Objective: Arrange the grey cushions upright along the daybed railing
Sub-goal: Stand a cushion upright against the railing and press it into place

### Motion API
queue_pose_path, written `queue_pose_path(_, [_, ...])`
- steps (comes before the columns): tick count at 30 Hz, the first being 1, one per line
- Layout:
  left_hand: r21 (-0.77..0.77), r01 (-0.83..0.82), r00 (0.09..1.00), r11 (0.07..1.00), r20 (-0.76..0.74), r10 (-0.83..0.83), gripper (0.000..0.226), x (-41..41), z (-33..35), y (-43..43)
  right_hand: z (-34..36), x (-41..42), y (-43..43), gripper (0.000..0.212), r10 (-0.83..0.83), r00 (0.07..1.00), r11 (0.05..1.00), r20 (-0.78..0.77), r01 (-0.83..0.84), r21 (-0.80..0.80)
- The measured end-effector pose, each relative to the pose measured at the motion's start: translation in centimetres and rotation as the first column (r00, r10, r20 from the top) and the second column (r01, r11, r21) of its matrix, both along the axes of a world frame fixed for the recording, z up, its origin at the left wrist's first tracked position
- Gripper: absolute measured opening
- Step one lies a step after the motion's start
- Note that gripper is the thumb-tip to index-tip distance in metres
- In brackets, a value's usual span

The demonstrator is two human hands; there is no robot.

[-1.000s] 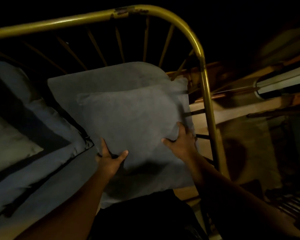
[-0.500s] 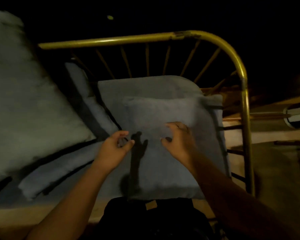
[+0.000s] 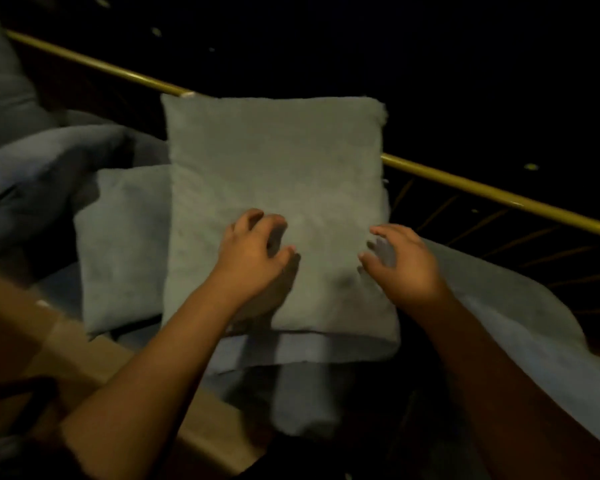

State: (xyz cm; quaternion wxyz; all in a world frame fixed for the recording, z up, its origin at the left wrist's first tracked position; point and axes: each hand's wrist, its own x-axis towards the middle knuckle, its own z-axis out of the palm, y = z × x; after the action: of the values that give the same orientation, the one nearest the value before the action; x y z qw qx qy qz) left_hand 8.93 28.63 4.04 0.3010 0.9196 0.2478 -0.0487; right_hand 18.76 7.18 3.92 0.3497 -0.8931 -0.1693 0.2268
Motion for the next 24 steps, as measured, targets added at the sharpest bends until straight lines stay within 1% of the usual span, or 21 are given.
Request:
queue_pose_path(3, [0.103,-0.131,0.991,0.986,0.006,0.131,0.074,-0.9,-2.1,5.6,-2.7,1.1,5.1,0.070,0.000,1.000,1.000,0.020,0.000,0.012])
queue_pose_path(4, [0.098,-0.190,0.982,0.977,0.008,0.190,0.076,-1.1,-2.9,7.2,-3.5,1.5,6.6,0.074,-0.029,0.999,1.000,0.033,0.029,0.003])
queue_pose_path(5, [0.038,-0.255,0.967,0.966,0.002,0.255,0.080,-1.2,-3.7,8.8,-4.1,2.0,7.8,0.079,-0.073,0.996,0.997,0.053,0.073,-0.007])
queue_pose_path(6, [-0.064,-0.316,0.949,0.946,-0.023,0.316,0.086,-1.3,-4.5,10.3,-4.7,2.7,8.9,0.085,-0.120,0.991,0.992,0.066,0.121,-0.019])
queue_pose_path(8, [-0.251,-0.391,0.921,0.886,-0.100,0.378,0.097,-1.5,-6.2,12.7,-5.7,4.3,10.4,0.106,-0.172,0.984,0.983,0.047,0.174,-0.052])
queue_pose_path(10, [-0.300,-0.399,0.917,0.866,-0.147,0.372,0.101,-1.4,-7.5,14.0,-6.4,6.0,11.4,0.126,-0.177,0.984,0.982,-0.025,0.175,-0.070])
queue_pose_path(11, [-0.310,-0.402,0.916,0.862,-0.147,0.374,0.101,-1.1,-7.8,14.4,-6.6,6.7,11.7,0.130,-0.187,0.980,0.981,-0.064,0.184,-0.055])
queue_pose_path(13, [-0.405,-0.437,0.895,0.803,-0.109,0.432,0.101,-0.5,-8.4,15.1,-7.2,7.8,12.0,0.130,-0.228,0.966,0.973,-0.123,0.231,0.010])
queue_pose_path(15, [-0.528,-0.474,0.853,0.705,-0.074,0.517,0.096,-0.3,-8.8,15.6,-7.7,8.0,12.0,0.130,-0.262,0.954,0.959,-0.144,0.274,0.074])
queue_pose_path(17, [-0.608,-0.510,0.803,0.608,-0.083,0.591,0.087,-0.3,-8.7,15.9,-7.7,7.6,11.7,0.130,-0.269,0.948,0.946,-0.172,0.294,0.141])
queue_pose_path(19, [-0.654,-0.529,0.766,0.541,-0.094,0.636,0.072,-0.3,-8.2,15.6,-7.5,7.2,11.3,0.129,-0.256,0.942,0.932,-0.215,0.300,0.204])
queue_pose_path(21, [-0.672,-0.527,0.756,0.519,-0.093,0.647,0.067,-0.5,-7.1,14.7,-7.1,7.0,10.5,0.126,-0.244,0.944,0.922,-0.223,0.297,0.247])
queue_pose_path(22, [-0.666,-0.521,0.757,0.534,-0.071,0.649,0.066,-0.6,-6.4,14.1,-6.7,6.9,9.9,0.124,-0.240,0.944,0.917,-0.227,0.298,0.267])
queue_pose_path(24, [-0.650,-0.467,0.778,0.600,0.021,0.628,0.064,-1.1,-4.7,12.7,-5.7,6.4,8.6,0.120,-0.217,0.953,0.901,-0.212,0.279,0.333])
